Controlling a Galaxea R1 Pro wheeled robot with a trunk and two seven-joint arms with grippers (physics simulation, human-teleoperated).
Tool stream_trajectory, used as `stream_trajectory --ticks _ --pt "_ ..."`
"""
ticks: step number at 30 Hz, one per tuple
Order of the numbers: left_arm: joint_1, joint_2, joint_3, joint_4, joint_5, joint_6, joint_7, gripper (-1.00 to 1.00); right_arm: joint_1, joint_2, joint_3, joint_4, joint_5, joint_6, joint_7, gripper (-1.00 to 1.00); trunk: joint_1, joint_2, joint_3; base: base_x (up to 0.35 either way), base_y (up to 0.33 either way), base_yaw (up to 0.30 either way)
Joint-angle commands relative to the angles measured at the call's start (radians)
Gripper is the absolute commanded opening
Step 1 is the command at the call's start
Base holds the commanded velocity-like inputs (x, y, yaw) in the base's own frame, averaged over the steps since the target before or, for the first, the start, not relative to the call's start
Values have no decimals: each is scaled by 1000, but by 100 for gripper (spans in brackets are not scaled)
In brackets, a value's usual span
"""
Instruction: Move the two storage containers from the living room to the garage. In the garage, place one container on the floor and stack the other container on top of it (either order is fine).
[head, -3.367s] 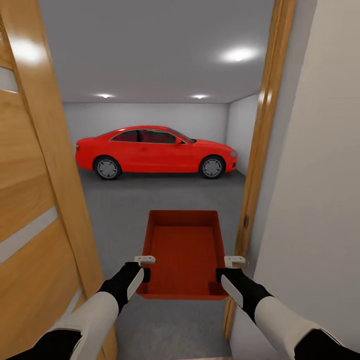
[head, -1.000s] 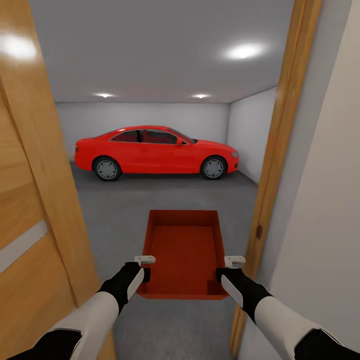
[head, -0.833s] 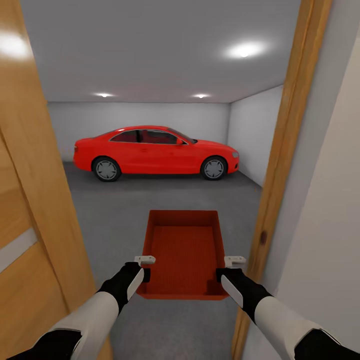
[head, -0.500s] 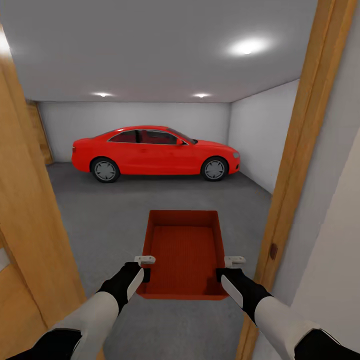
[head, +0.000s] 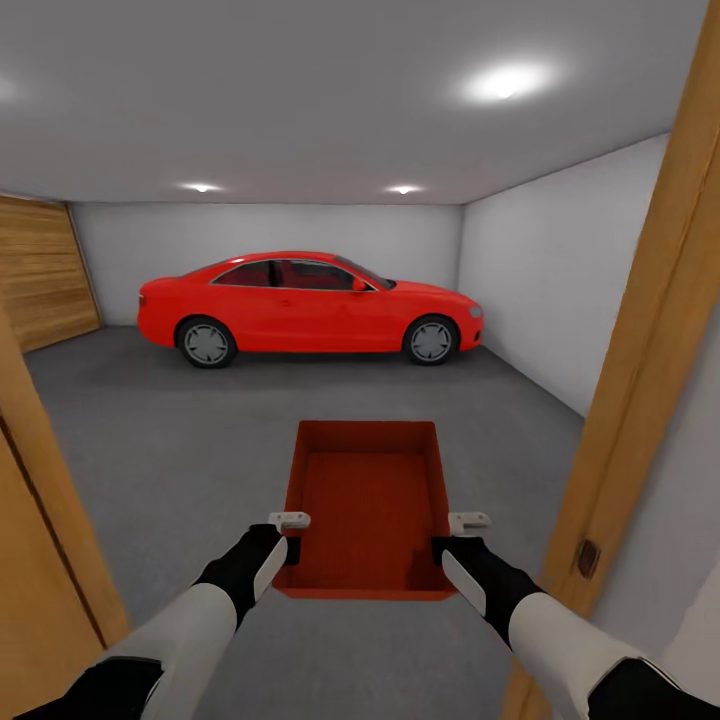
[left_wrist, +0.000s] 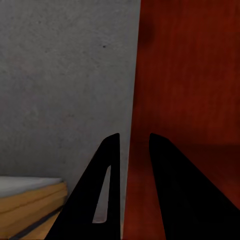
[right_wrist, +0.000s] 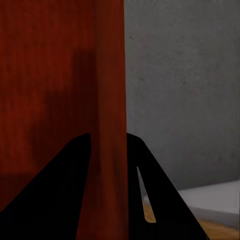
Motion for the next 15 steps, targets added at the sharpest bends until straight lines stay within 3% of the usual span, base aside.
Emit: stream_trajectory --ticks 1,15 --pt "1 0 -7 1 -29 11 19 -100 -2 -1 -12 -5 22 7 -9 -100 1 -2 -2 323 0 0" --pt "1 0 -7 2 -29 12 19 -100 -2 -2 -12 -5 22 7 -9 -100 1 -2 -2 323 0 0"
